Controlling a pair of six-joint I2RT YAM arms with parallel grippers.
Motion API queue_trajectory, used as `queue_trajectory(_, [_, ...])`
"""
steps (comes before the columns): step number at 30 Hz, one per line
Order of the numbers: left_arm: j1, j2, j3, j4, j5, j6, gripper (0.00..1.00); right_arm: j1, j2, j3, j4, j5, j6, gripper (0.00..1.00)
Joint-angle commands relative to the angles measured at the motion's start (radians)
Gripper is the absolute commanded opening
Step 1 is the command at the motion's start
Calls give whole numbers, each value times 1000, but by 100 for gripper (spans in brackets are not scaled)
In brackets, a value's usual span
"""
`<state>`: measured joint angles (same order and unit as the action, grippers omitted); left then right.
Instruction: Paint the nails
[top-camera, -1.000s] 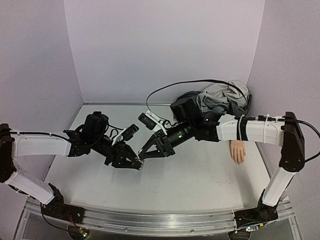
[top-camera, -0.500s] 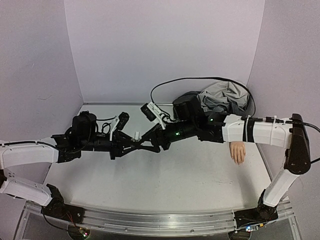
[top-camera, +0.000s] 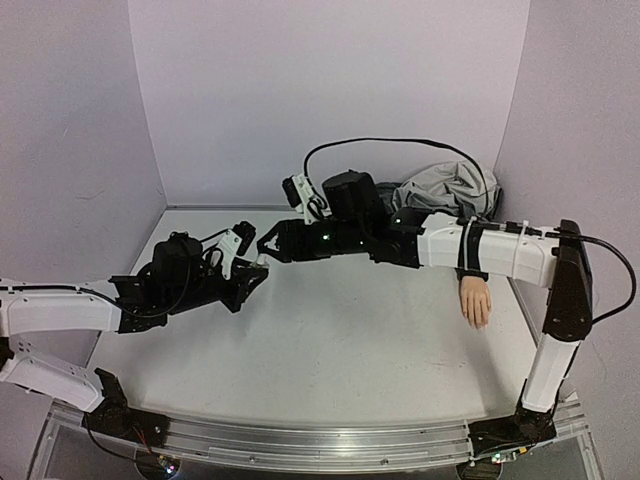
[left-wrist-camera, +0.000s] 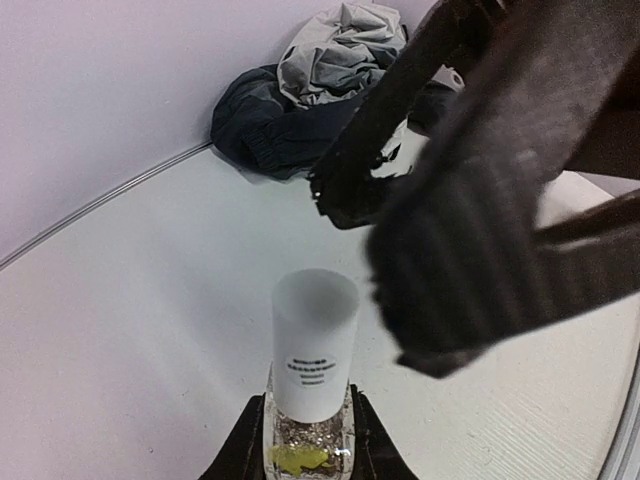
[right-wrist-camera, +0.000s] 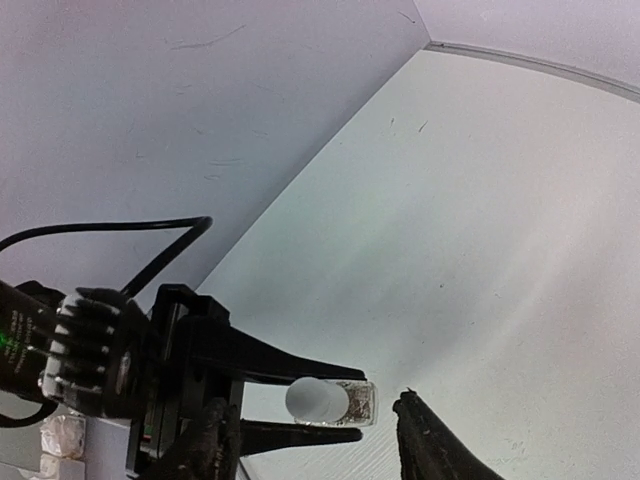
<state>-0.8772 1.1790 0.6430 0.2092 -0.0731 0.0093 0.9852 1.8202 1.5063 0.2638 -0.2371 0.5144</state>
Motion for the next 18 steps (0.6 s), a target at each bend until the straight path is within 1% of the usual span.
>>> queue_trajectory(1, [-5, 2, 44, 45, -57, 16, 0, 8, 55, 90, 14, 23, 55, 50])
queue_trajectory(4, [-6, 9, 49, 39, -51, 15, 0, 13, 73, 109, 14, 22, 52, 45])
queue_trajectory(9, [-6, 21, 57, 35, -43, 0, 0, 14, 92, 119, 14, 1, 39, 43])
queue_trajectory(12, [-6, 25, 61, 34, -27, 0, 0, 12, 102, 122, 14, -10, 36, 39])
queue_trajectory(15, [-6, 20, 63, 33, -15, -15, 0, 13, 116, 130, 14, -30, 31, 35])
queue_trajectory(18, [-6, 9, 64, 33, 2, -29, 0, 13, 118, 131, 14, -37, 13, 26])
